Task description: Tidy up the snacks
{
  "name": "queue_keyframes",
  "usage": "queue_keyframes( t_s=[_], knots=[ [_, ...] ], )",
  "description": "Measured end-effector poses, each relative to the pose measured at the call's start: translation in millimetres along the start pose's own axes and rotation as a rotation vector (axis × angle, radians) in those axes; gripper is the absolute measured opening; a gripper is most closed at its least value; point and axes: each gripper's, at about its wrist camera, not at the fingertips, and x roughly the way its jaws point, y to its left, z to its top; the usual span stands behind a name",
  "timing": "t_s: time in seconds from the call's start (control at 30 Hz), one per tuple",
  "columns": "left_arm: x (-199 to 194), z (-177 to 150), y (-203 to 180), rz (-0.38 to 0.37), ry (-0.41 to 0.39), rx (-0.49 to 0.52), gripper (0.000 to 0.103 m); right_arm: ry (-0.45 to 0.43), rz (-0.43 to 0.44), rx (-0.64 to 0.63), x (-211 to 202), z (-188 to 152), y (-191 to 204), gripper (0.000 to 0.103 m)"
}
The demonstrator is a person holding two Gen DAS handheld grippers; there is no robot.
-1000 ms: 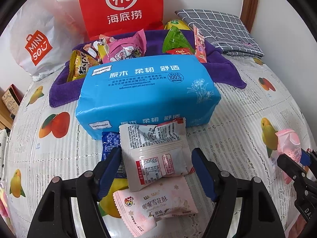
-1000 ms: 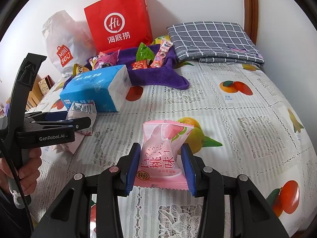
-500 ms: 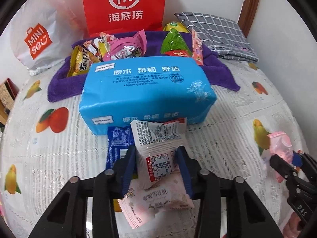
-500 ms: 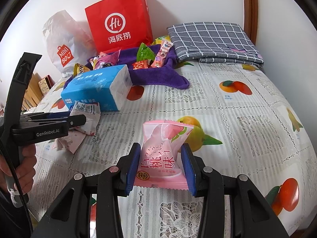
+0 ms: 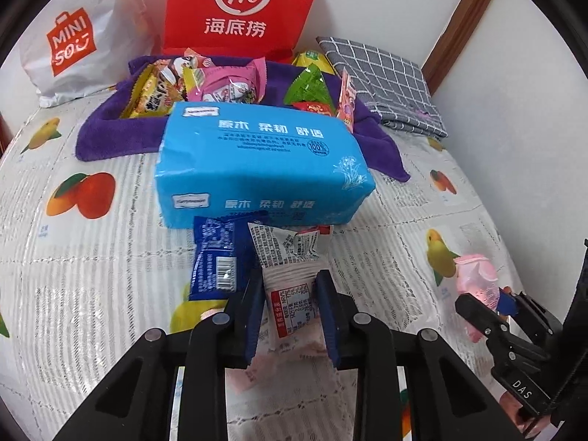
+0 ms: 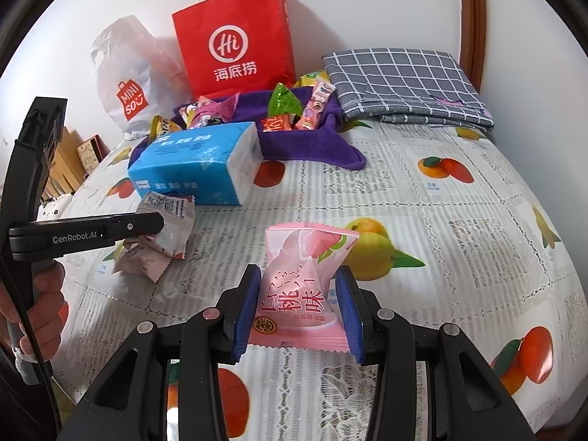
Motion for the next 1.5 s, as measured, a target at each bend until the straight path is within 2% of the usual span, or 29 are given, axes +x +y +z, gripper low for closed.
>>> queue_keyframes(
  t_s=[0.37, 0.73, 1.5],
  knots=[
    [-39, 0, 19, -0.023, -0.061, -0.026, 0.027, -0.012, 0.056, -0.05, -7, 12, 40, 0.042],
    [-67, 19, 28, -0.034, -0.113, -0.026, 0.027, -0.05, 0.096, -0.095, -20, 44, 74, 0.042],
    [-80, 76, 33, -0.043, -0.185, -0.022, 0.027, -0.106, 0.13, -0.112, -15, 117, 79, 0.042]
  ],
)
